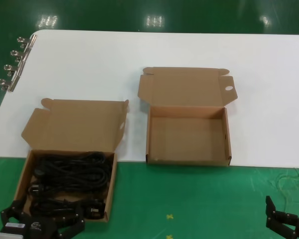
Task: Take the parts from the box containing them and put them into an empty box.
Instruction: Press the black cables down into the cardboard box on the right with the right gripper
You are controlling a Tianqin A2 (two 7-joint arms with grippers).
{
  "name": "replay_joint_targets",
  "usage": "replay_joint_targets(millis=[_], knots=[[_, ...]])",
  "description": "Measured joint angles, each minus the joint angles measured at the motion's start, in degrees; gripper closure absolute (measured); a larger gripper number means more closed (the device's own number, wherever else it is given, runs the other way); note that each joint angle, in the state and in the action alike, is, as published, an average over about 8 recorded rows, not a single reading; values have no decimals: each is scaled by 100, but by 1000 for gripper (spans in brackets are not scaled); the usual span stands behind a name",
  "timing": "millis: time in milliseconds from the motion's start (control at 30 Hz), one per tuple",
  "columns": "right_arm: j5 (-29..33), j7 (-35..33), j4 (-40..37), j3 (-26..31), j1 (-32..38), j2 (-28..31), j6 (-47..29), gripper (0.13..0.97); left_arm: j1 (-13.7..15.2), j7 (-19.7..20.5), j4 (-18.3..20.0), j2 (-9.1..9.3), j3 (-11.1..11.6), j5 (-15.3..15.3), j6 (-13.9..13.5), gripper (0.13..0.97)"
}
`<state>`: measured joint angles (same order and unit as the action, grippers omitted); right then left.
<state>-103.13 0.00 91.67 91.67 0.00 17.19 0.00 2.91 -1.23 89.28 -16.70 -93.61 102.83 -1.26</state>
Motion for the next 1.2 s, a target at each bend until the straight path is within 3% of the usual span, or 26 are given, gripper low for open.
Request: replay_joint_targets(millis=[1200], knots=[[0, 0, 0, 0, 0, 0, 0, 129, 0, 0, 0, 0, 0, 0, 0, 132]])
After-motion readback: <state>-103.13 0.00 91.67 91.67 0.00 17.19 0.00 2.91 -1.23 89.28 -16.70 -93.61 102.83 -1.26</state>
